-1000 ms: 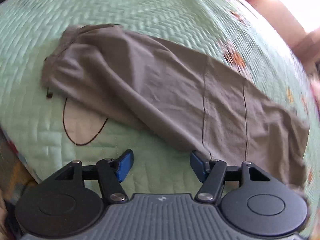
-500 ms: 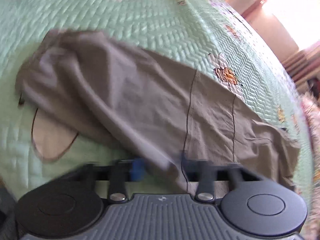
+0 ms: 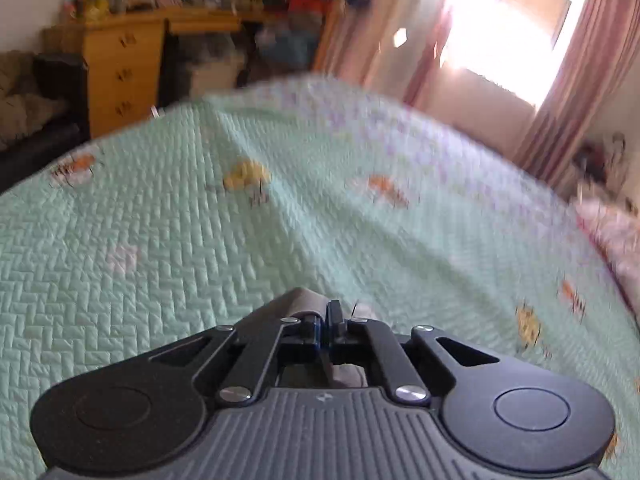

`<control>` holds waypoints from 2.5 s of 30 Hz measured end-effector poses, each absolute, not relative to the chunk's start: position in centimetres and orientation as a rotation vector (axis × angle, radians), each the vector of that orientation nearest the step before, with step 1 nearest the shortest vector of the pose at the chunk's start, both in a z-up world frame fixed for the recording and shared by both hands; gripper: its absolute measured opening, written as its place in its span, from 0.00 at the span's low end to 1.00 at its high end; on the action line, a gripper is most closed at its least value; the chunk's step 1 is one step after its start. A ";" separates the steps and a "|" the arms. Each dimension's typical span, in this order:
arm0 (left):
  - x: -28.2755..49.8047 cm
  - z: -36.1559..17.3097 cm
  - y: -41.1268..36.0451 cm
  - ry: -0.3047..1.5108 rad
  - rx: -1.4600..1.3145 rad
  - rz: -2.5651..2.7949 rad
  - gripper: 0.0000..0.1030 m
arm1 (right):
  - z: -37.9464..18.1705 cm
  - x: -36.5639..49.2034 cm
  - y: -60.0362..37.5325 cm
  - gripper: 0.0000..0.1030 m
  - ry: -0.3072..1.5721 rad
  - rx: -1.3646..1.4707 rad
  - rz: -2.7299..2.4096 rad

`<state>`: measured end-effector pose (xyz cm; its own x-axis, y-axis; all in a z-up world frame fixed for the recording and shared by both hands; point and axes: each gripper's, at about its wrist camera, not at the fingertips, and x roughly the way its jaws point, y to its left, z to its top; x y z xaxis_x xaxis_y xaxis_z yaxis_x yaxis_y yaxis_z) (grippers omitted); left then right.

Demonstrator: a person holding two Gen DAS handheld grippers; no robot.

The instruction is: Fold clothes

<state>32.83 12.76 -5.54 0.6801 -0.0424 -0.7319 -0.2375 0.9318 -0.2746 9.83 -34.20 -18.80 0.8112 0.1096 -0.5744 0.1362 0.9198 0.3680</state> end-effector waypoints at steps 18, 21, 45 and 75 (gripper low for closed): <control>10.9 -13.0 15.3 0.888 -0.120 -0.003 0.43 | -20.0 8.4 -17.2 0.22 0.691 -0.152 0.229; 9.1 -12.2 15.5 0.855 -0.102 -0.013 0.49 | -18.6 9.3 -15.5 0.11 0.680 -0.094 0.260; 7.8 -13.0 14.5 0.820 -0.043 -0.068 0.54 | -14.2 10.4 -26.3 0.51 0.506 0.421 0.034; 19.0 -15.6 8.3 0.960 0.161 0.091 0.73 | -14.6 26.8 -8.9 0.11 0.474 -0.267 0.259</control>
<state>19.00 8.31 -15.56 0.5708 0.1482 -0.8076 -0.0055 0.9842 0.1767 26.81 -8.89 -14.63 0.8585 0.1824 -0.4793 -0.3053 0.9328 -0.1918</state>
